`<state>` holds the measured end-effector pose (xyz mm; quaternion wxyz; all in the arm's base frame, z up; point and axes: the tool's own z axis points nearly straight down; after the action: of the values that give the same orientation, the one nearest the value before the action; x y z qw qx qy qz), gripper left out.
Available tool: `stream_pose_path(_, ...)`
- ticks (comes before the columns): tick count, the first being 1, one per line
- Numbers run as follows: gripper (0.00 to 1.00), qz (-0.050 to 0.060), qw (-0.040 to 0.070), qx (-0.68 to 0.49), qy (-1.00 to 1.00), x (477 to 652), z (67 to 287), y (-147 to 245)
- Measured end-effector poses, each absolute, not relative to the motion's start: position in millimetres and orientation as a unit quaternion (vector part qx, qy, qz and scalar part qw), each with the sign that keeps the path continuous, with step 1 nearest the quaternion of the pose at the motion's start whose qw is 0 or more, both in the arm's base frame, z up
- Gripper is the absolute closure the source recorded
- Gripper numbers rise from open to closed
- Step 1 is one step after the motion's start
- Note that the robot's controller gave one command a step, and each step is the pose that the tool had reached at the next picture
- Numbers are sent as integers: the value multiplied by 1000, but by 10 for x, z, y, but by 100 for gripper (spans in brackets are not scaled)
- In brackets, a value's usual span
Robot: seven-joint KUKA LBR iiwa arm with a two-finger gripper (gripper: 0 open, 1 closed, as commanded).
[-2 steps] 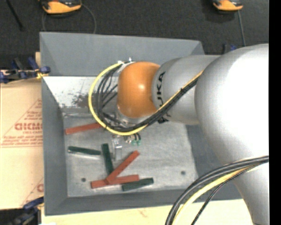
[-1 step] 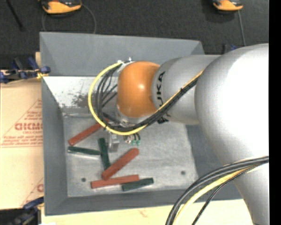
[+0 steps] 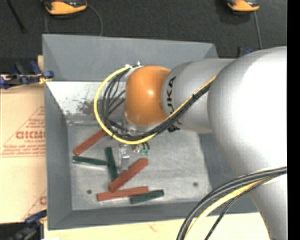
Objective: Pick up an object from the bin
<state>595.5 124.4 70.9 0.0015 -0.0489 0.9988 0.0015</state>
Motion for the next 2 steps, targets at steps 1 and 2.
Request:
stream_pose_path(1,0,1,0,131,991,5503,701,1606)
stream_pose_path(2,100,1,0,132,991,5505,699,1596)
